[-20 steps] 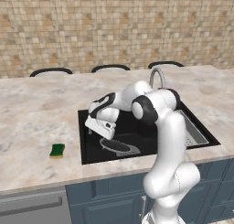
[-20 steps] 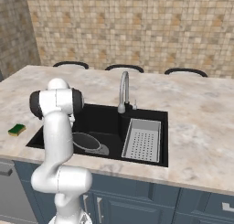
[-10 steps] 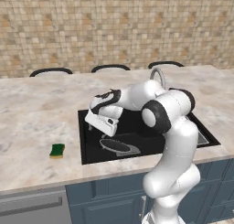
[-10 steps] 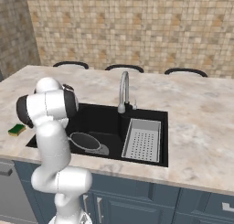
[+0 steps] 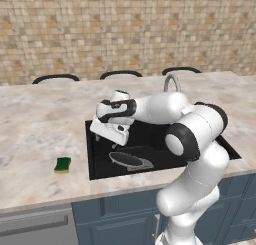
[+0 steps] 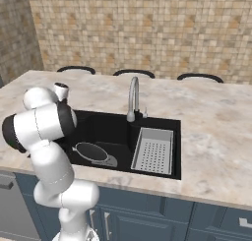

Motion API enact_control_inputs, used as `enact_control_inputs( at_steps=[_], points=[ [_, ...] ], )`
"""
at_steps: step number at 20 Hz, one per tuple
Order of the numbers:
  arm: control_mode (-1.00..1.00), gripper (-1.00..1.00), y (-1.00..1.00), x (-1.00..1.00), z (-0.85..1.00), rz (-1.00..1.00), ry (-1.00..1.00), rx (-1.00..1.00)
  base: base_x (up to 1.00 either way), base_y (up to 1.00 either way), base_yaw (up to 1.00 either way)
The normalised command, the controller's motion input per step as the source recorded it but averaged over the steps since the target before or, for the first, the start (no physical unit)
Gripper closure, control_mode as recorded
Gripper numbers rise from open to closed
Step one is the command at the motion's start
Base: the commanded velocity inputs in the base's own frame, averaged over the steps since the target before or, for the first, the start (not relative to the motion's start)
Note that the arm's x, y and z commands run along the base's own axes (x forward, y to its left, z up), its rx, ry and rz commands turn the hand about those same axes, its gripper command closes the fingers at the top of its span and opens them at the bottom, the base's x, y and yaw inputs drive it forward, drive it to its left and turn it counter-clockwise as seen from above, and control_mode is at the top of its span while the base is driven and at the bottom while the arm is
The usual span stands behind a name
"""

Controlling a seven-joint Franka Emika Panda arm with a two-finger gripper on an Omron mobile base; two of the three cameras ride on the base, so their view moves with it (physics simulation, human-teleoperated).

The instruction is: Pick the pan and sponge and place them into the sink. Then turn on the water.

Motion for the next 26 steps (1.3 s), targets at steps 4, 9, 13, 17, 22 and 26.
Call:
enact_control_inputs(
  at_steps=[4, 9, 13, 17, 22, 26],
  points=[
    [-1.0, -1.0, 0.25, -0.32, 0.35, 0.12, 0.02, -0.07, 0.0, 0.0, 0.0],
    [-1.0, -1.0, 0.3, -0.28, 0.25, 0.12, 0.01, -0.06, 0.0, 0.0, 0.0],
    [-1.0, -1.0, 0.31, -0.22, 0.19, 0.11, -0.03, -0.06, 0.0, 0.0, 0.0],
    [-1.0, -1.0, 0.34, -0.16, 0.1, 0.1, -0.07, -0.06, 0.0, 0.0, 0.0],
    [-1.0, -1.0, 0.37, -0.14, 0.05, 0.1, -0.08, -0.05, 0.0, 0.0, 0.0],
    [-1.0, -1.0, 0.13, -0.24, 0.13, 0.09, -0.12, -0.04, 0.0, 0.0, 0.0]
  ],
)
